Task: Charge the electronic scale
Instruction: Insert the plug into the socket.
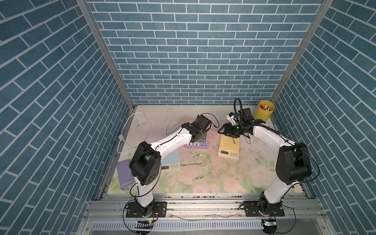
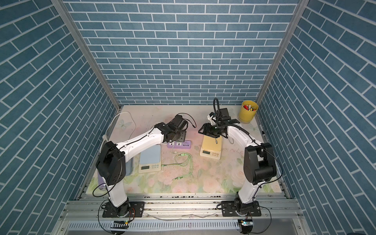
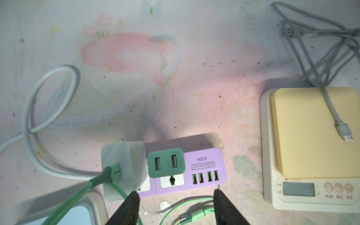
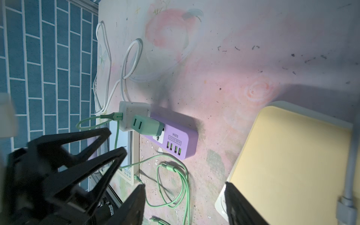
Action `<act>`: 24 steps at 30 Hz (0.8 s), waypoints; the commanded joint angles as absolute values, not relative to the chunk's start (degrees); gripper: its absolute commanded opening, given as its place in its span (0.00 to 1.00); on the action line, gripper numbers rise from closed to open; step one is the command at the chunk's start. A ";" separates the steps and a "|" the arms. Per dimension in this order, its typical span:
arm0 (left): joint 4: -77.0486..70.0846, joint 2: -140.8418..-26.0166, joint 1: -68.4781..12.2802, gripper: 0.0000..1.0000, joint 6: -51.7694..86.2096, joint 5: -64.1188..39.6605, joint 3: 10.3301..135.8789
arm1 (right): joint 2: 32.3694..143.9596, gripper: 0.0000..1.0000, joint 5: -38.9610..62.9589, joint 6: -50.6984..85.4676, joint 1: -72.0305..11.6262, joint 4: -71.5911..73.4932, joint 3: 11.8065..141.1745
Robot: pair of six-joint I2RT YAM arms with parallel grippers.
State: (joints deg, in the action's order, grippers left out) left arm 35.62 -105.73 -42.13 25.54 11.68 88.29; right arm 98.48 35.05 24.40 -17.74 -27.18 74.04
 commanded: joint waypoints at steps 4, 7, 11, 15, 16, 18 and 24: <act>41.09 -110.64 -41.87 0.40 19.05 8.34 94.79 | 99.73 0.64 33.50 28.64 -19.58 -23.97 73.30; 41.28 -112.05 -41.69 0.35 18.98 9.13 94.89 | 99.93 0.64 32.98 28.82 -20.37 -23.88 73.04; 41.73 -112.59 -41.22 0.35 18.54 10.74 94.83 | 100.12 0.63 32.74 28.92 -20.74 -23.92 72.43; 40.61 -112.99 -40.35 0.35 17.77 10.22 93.33 | 100.83 0.63 32.78 28.92 -21.07 -23.99 72.44; 40.17 -113.26 -40.11 0.34 17.80 9.52 92.81 | 101.03 0.63 32.87 28.96 -21.19 -24.00 72.59; 39.48 -113.71 -39.90 0.34 17.58 8.35 91.97 | 101.62 0.63 32.96 28.92 -21.49 -24.05 73.05; 37.88 -114.27 -39.82 0.30 18.31 6.16 88.70 | 104.72 0.62 33.55 28.62 -23.36 -24.03 74.64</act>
